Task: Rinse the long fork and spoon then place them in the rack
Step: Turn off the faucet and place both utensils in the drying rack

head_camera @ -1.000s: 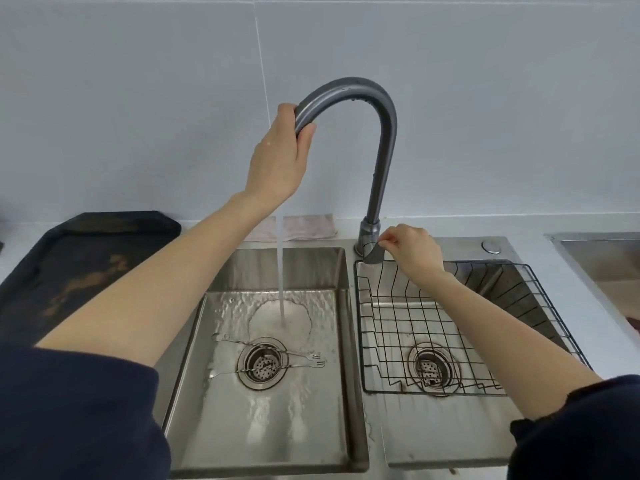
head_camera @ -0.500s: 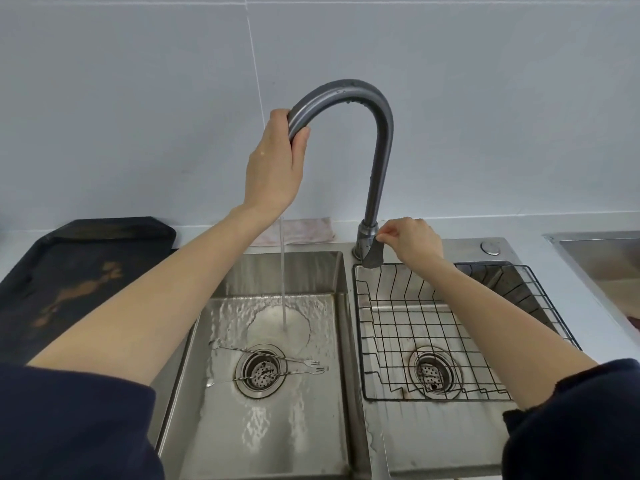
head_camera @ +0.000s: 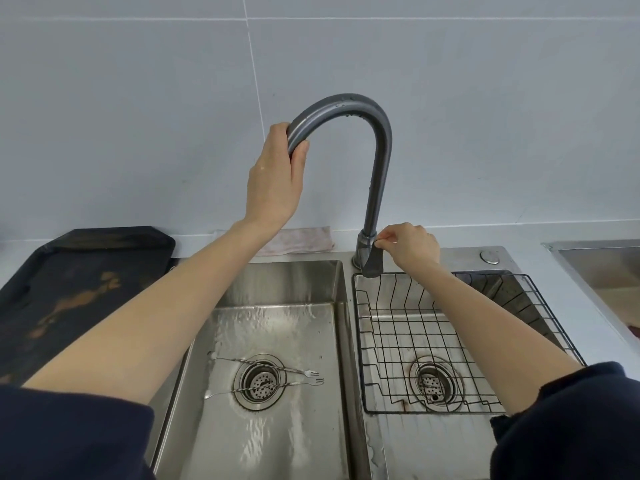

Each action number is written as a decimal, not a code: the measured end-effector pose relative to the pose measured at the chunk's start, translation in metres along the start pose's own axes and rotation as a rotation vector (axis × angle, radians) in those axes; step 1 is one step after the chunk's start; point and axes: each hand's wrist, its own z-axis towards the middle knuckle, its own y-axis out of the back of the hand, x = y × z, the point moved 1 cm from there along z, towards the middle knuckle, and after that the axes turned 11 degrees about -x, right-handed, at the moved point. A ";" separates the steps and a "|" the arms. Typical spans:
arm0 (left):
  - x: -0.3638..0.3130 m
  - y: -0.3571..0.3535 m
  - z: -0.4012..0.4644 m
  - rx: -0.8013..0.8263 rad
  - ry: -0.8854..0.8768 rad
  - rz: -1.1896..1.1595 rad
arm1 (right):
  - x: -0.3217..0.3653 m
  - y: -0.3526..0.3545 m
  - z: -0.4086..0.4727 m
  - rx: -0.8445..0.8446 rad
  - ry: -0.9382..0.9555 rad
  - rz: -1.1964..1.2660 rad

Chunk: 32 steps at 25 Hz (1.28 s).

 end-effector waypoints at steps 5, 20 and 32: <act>-0.001 0.006 0.000 0.062 -0.018 -0.004 | 0.001 -0.005 -0.008 -0.020 0.089 -0.087; 0.065 0.069 -0.055 0.505 -0.038 0.328 | 0.049 -0.037 -0.092 0.121 0.377 -0.197; 0.169 0.089 -0.148 0.952 0.122 0.656 | 0.084 -0.121 -0.138 0.377 0.409 -0.320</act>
